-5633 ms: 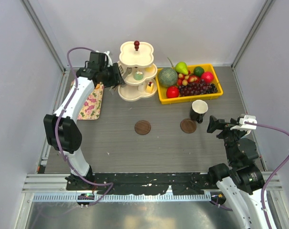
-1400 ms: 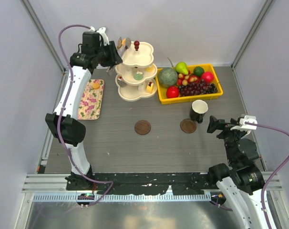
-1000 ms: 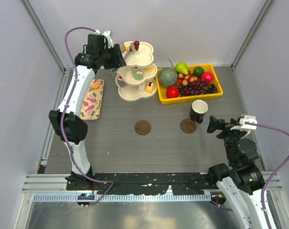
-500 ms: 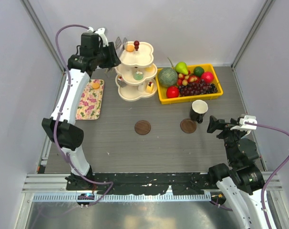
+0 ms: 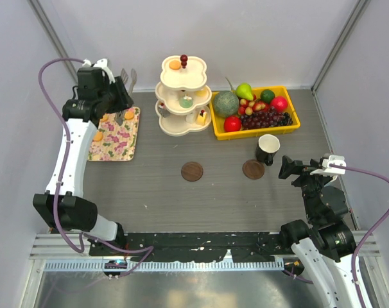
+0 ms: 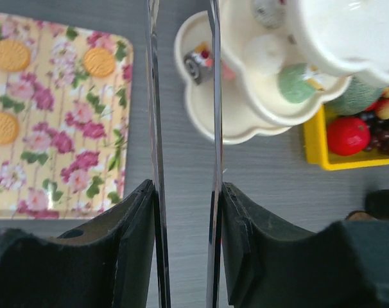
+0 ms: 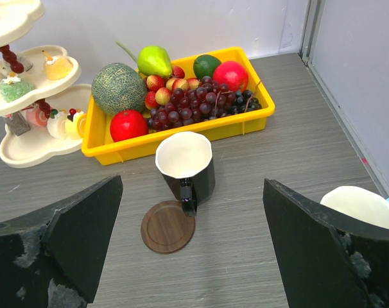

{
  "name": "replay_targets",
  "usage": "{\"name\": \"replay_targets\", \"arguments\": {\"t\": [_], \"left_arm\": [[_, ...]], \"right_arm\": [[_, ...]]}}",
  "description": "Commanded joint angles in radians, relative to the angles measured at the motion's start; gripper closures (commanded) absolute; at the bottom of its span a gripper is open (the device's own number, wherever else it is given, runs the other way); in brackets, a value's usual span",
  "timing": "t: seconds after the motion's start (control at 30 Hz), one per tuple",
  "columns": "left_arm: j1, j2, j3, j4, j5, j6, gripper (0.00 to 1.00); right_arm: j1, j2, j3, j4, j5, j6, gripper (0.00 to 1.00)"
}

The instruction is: Serve the afternoon tea

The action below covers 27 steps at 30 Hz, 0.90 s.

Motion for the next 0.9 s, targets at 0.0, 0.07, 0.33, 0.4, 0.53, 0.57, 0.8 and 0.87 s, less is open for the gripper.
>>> {"name": "replay_targets", "arguments": {"t": [0.0,0.07,0.33,0.4,0.53,0.57,0.8,0.87], "left_arm": [[0.074,-0.085,-0.12,0.012,-0.032,-0.01,0.53],[0.125,-0.122,-0.194,0.01,-0.034,-0.012,0.53],[0.278,-0.138,-0.418,0.019,-0.048,0.005,0.52],[0.299,-0.11,-0.426,0.018,-0.054,0.006,0.52],[0.334,-0.046,-0.403,0.007,-0.032,0.013,0.51],[0.341,-0.03,-0.393,0.001,-0.034,0.014,0.51],[0.368,0.04,-0.387,-0.022,-0.045,0.023,0.46],[0.376,0.053,-0.384,-0.022,-0.049,0.025,0.45]], "right_arm": [[0.004,0.0,0.006,0.039,-0.004,-0.005,0.02],[0.004,0.0,0.004,0.039,-0.003,-0.007,0.02],[0.004,-0.002,0.005,0.044,-0.016,-0.005,0.02],[0.004,-0.002,0.004,0.044,-0.016,-0.005,0.02],[0.004,-0.005,0.004,0.044,-0.015,-0.005,0.02],[0.005,-0.005,0.003,0.044,-0.012,-0.007,0.02],[0.004,-0.003,0.003,0.044,-0.013,-0.007,0.02],[0.004,-0.003,0.003,0.044,-0.012,-0.007,0.02]]}}
